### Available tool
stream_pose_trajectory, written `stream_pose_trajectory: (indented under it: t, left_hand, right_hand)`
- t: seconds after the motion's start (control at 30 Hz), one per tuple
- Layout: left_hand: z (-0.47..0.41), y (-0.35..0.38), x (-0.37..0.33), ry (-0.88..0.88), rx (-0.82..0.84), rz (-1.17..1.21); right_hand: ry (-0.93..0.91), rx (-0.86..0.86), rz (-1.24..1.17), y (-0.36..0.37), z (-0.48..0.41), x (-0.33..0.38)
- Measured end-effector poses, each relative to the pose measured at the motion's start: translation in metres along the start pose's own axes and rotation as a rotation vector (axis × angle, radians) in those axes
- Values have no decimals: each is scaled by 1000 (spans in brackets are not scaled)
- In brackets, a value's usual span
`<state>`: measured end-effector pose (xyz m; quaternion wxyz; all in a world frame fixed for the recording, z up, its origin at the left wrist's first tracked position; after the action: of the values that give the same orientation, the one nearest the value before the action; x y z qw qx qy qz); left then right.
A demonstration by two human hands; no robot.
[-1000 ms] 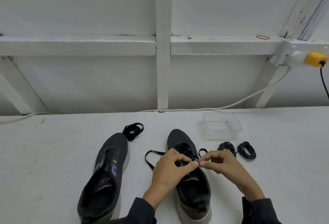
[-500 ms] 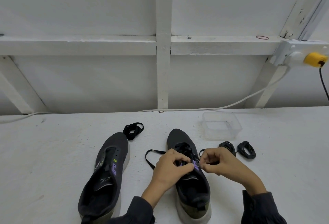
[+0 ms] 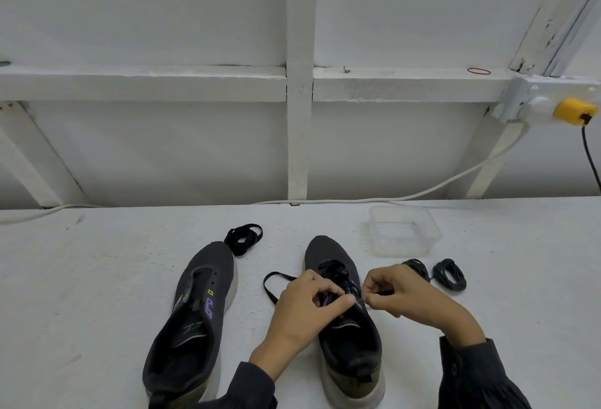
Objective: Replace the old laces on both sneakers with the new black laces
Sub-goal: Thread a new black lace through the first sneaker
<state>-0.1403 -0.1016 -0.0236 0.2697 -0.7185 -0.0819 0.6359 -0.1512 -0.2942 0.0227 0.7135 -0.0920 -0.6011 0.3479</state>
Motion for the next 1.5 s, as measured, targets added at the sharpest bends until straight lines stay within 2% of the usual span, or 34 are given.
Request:
stream_pose_trajectory:
  t: [0.13, 0.47, 0.77, 0.9, 1.1, 1.33, 1.5]
  left_hand:
    - [1, 0, 0, 15, -36, -72]
    - [5, 4, -6, 37, 3, -69]
    - [9, 6, -13, 54, -46, -295]
    - [7, 8, -12, 75, -62, -295]
    - [6, 11, -9, 115, -44, -205]
    - [5, 14, -2, 109, -23, 8]
    - [4, 7, 0, 66, -121, 306]
  right_hand:
    - [13, 23, 46, 0, -3, 1]
    - [23, 26, 203, 7, -11, 5]
    - [-3, -25, 185, 6, -11, 2]
    - [19, -21, 115, 4, -10, 0]
    - [39, -29, -49, 9, -8, 2]
    - [35, -41, -115, 11, -9, -3]
    - [-2, -8, -141, 7, -5, -2]
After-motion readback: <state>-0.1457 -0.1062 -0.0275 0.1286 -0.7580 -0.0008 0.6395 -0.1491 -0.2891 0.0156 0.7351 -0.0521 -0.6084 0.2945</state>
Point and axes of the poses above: each hand's wrist, its own z-axis away from the middle knuckle, its own y-axis out of the palm, x = y × z, the point moved 2 cm from there along -z, towards the middle knuckle
